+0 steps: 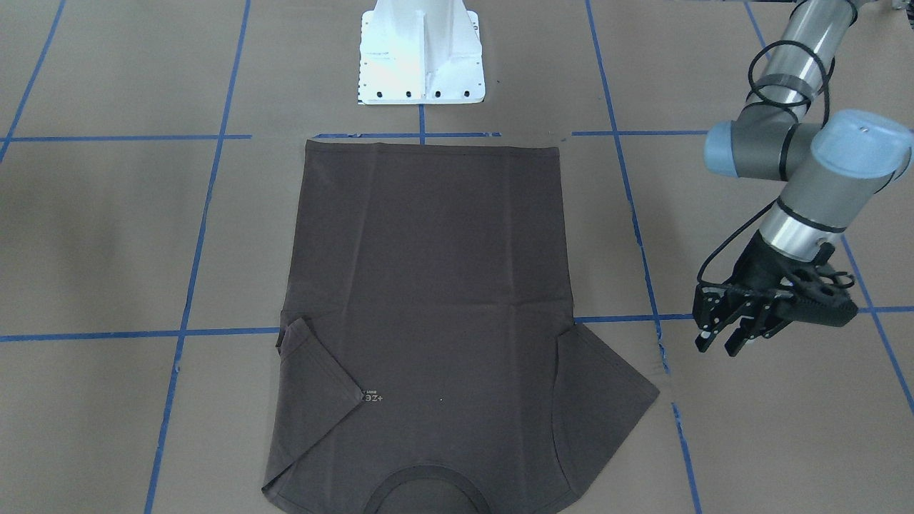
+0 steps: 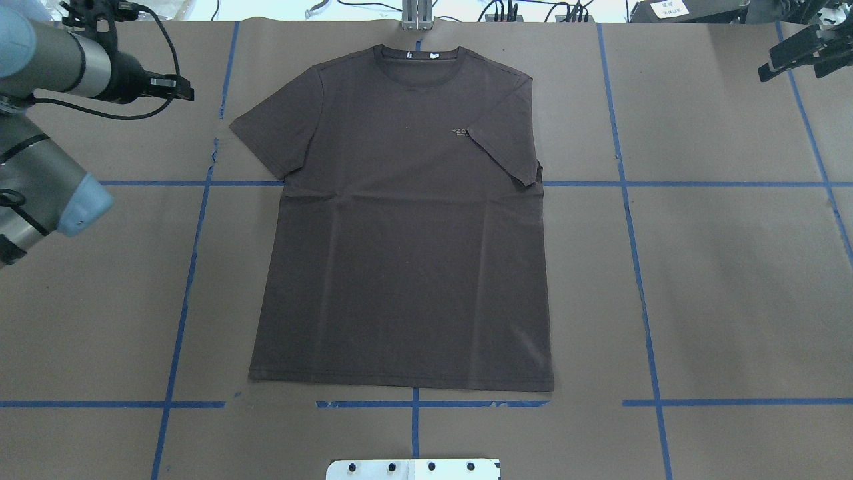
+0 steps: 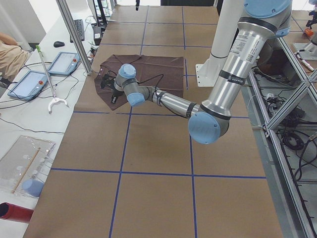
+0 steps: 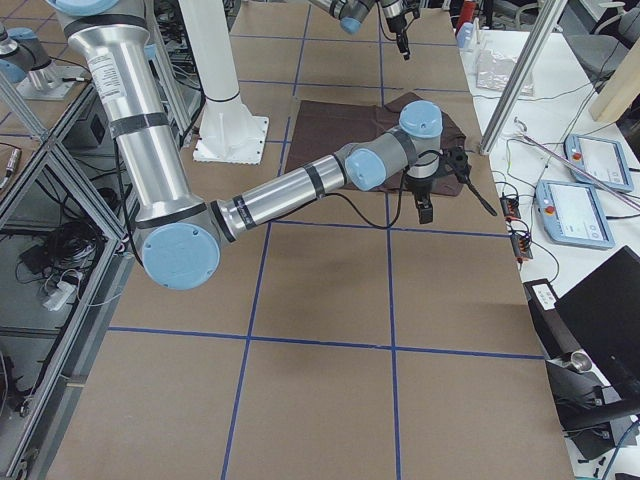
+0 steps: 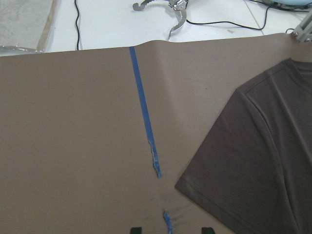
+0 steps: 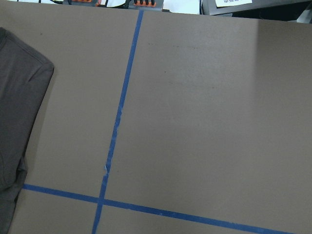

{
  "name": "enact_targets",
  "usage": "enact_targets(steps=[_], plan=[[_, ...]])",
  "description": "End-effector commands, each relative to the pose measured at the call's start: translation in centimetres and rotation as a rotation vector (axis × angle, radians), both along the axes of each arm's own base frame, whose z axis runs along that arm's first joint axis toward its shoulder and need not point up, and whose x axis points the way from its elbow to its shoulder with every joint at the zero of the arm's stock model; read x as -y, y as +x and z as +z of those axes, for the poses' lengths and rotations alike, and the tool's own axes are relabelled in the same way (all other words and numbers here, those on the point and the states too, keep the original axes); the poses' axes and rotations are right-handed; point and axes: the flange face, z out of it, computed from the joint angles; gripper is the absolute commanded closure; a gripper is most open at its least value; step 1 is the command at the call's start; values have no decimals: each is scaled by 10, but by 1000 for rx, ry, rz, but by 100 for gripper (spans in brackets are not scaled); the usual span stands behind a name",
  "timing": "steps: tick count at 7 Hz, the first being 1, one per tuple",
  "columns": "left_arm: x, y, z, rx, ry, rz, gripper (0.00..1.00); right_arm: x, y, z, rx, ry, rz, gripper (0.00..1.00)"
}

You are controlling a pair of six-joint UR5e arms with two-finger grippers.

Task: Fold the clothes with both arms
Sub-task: 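Release the sleeve and withdraw the right gripper while the left arm approaches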

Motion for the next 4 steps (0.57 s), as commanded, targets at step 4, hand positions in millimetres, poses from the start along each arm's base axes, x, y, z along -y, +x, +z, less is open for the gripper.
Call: enact_targets(steps=[4], plan=[[20, 103, 38, 30, -49, -107, 56, -3, 12, 10, -5, 0, -1, 0]])
